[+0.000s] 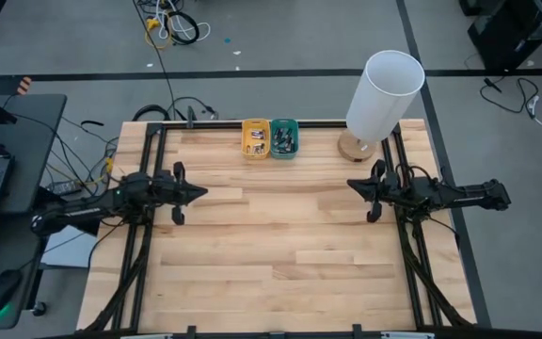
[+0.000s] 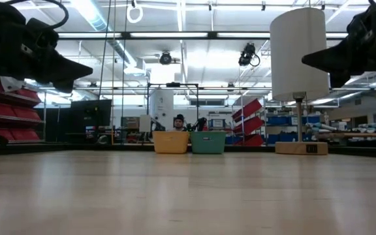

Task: Sort batteries
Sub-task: Return to Home Position

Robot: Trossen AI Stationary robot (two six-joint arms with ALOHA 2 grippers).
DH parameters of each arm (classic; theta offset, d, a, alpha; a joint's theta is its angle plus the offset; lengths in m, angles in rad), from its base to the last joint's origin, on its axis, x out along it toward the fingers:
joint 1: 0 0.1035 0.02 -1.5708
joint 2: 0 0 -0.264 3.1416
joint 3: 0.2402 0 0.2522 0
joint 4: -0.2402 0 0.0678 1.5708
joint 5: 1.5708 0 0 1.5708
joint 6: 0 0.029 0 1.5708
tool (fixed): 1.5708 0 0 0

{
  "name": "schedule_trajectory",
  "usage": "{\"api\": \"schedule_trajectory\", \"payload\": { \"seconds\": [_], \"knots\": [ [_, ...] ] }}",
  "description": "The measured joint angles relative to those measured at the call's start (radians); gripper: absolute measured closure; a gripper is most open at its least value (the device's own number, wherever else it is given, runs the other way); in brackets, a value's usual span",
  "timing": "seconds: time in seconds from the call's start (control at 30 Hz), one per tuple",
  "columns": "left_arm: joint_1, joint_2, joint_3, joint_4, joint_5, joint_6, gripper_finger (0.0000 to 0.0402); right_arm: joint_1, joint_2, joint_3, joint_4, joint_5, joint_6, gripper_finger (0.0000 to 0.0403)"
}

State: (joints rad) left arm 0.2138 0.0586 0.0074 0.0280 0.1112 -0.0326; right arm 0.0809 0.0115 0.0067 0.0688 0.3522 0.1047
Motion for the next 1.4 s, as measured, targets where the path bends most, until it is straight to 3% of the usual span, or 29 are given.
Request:
{"api": "schedule_trajectory", "payload": {
  "seconds": [1.4],
  "knots": [
    [0.0, 0.02, 0.0, 0.01, 0.001, 0.002, 0.0369, -0.001, 0.002, 0.0, 0.012, 0.004, 0.005, 0.0402]
  ]
}}
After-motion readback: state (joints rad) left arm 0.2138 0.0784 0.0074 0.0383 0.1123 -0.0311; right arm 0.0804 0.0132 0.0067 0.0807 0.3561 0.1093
